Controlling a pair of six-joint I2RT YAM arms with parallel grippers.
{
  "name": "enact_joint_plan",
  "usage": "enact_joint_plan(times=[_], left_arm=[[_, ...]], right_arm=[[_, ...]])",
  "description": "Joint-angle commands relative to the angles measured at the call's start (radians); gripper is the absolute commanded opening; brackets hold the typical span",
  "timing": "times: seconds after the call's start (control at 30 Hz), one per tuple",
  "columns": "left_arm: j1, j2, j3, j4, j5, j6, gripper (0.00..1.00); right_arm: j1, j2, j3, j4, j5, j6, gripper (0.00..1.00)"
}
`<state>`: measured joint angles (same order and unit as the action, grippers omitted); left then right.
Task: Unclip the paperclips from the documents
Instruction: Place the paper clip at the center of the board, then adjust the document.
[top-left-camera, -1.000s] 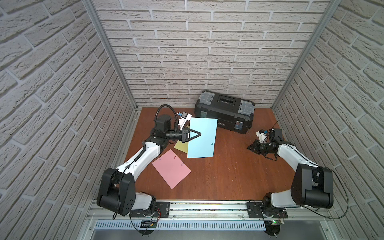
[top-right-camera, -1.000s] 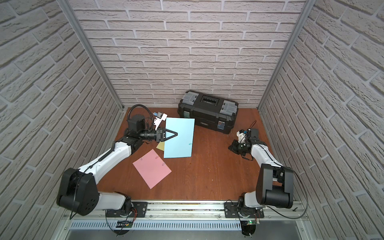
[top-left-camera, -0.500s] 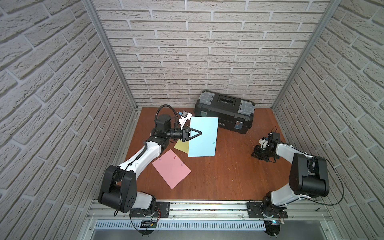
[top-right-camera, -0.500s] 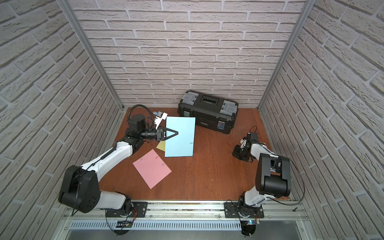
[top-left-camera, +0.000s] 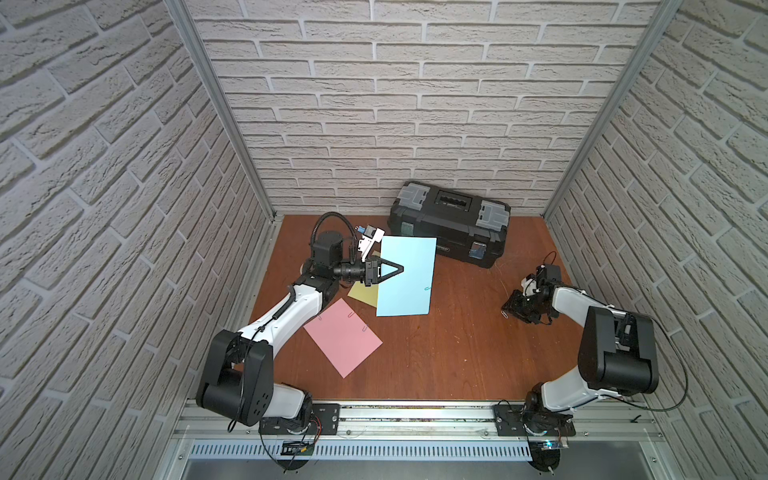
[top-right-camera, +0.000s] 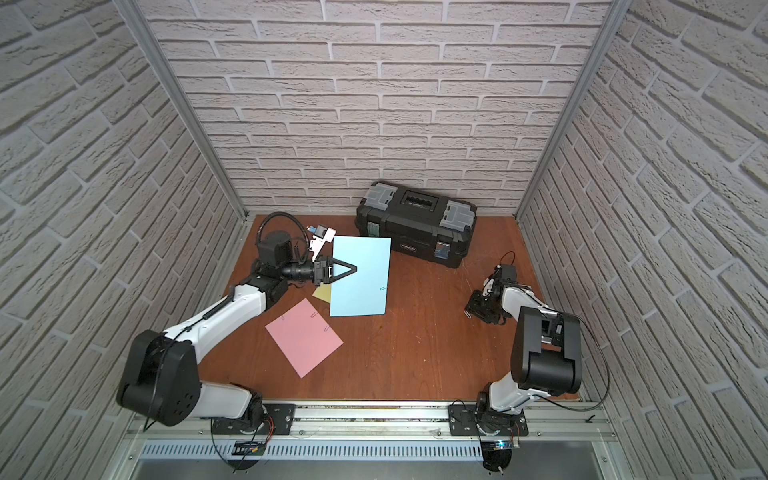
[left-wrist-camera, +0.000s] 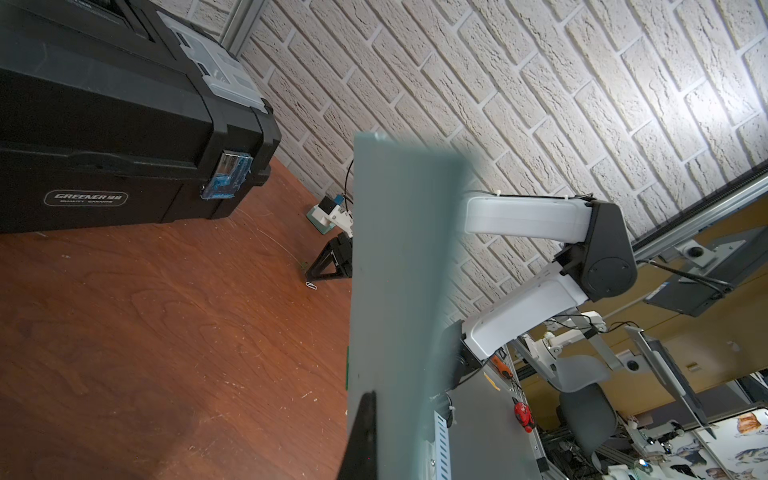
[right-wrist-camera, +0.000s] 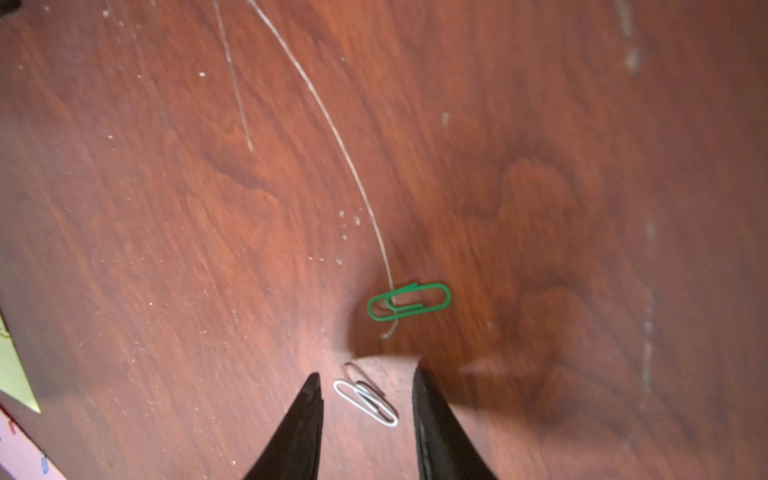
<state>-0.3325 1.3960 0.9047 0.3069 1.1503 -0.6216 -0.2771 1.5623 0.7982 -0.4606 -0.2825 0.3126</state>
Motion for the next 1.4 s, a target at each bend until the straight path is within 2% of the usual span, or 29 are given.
enact_joint_plan(times=[0.0,0.17,0.37,0.57,0.63,0.73,0.93,1.13,1.37], left_arm=[[-0.005,0.01,0.013,0.043,0.014,0.016,0.0],[-0.004,0.018,0.013,0.063,0.008,0.008,0.0],[-0.003,0.024,0.015,0.098,-0.007,0.0,0.0],[-0.013,0.016,0.008,0.111,-0.008,0.007,0.0],[-0.02,0.015,0.009,0.118,-0.001,0.017,0.0],[-0.025,0.027,0.023,0.119,0.017,0.022,0.0],[-0.035,0.027,0.031,0.126,0.02,0.03,0.0],[-0.046,0.023,0.044,0.126,0.035,0.03,0.0],[-0.06,0.036,0.081,0.117,0.039,0.037,0.0]], right_arm=[[-0.002,-0.05,-0.001,-0.053,0.04,-0.011,0.38],[0.052,-0.124,0.032,-0.065,-0.081,-0.065,0.39],[0.235,-0.183,0.115,-0.028,-0.234,-0.134,0.48],[0.371,-0.251,0.116,0.222,-0.512,-0.118,0.6],[0.4,-0.259,0.101,0.324,-0.586,-0.093,0.66],[0.436,-0.24,0.104,0.396,-0.655,-0.09,0.68],[0.486,-0.238,0.094,0.524,-0.739,-0.082,0.71],[0.525,-0.188,0.147,0.521,-0.76,-0.112,0.73],[0.541,-0.123,0.149,0.696,-0.812,-0.017,0.69]])
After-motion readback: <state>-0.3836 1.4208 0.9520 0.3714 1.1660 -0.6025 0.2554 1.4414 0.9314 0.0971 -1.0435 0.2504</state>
